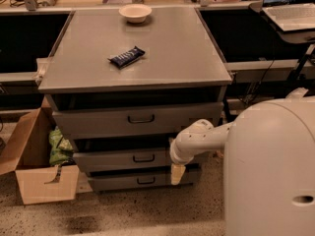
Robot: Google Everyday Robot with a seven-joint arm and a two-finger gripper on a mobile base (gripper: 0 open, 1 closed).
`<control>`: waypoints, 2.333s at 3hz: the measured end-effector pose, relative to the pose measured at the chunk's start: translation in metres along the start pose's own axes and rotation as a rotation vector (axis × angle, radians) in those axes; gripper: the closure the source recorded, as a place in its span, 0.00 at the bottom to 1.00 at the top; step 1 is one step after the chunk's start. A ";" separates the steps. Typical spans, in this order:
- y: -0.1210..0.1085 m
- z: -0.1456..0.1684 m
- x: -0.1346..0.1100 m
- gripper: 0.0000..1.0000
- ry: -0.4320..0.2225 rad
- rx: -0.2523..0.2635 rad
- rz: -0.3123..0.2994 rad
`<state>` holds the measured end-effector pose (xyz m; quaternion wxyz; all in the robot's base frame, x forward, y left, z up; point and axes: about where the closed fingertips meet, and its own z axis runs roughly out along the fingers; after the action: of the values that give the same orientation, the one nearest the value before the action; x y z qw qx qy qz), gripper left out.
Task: Open middle drawer
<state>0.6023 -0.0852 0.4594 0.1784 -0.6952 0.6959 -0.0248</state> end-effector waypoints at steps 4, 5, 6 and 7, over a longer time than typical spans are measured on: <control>-0.016 0.055 0.000 0.41 0.041 -0.078 -0.021; -0.003 0.047 -0.001 0.72 0.035 -0.098 -0.018; -0.005 0.041 -0.003 0.96 0.035 -0.098 -0.017; -0.006 0.037 -0.004 0.00 0.035 -0.098 -0.017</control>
Offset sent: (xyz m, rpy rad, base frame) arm 0.0395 0.0098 -0.0524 -0.0731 0.0808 0.0234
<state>0.6184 -0.0739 0.4272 0.1319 -0.7085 0.6933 -0.0042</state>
